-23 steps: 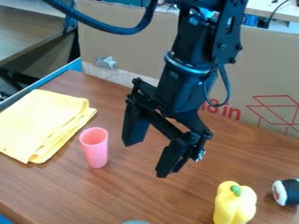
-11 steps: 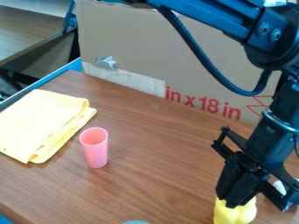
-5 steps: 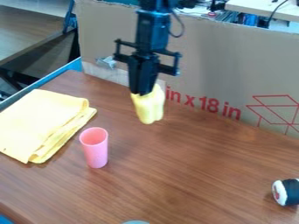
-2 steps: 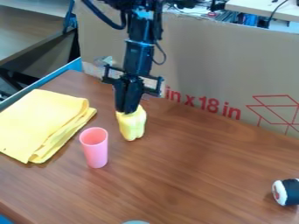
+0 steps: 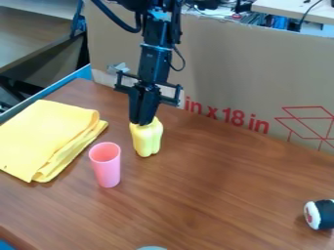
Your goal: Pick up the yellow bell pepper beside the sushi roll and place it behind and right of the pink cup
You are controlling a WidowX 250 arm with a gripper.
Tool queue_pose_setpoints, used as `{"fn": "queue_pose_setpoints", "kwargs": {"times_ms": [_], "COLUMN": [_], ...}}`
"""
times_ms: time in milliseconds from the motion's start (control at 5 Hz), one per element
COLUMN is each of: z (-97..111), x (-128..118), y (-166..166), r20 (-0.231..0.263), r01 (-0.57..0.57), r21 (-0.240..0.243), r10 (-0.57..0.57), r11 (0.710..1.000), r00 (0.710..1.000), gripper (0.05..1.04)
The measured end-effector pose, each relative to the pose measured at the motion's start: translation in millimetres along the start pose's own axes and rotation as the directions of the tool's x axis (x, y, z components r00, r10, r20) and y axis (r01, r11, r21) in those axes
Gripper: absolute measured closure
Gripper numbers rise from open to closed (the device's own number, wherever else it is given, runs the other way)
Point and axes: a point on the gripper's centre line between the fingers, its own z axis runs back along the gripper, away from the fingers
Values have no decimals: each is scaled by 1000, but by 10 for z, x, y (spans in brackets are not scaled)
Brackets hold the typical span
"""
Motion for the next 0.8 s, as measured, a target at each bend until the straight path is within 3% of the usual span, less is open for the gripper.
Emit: {"fn": "queue_pose_setpoints", "kwargs": {"times_ms": [200,400,600,800], "z": [0,71,354,412], "x": [-29,-130,-440,-818], "y": [-9,-32,-14,-98], "r20": [-19,17,144,195], "r01": [-10,-37,-87,-92], "r21": [-6,-24,-33,-5], "r10": [10,37,91,91], "r11": [1000,999,996,996], "r00": [1000,999,985,977], "gripper": [756,472,184,75]}}
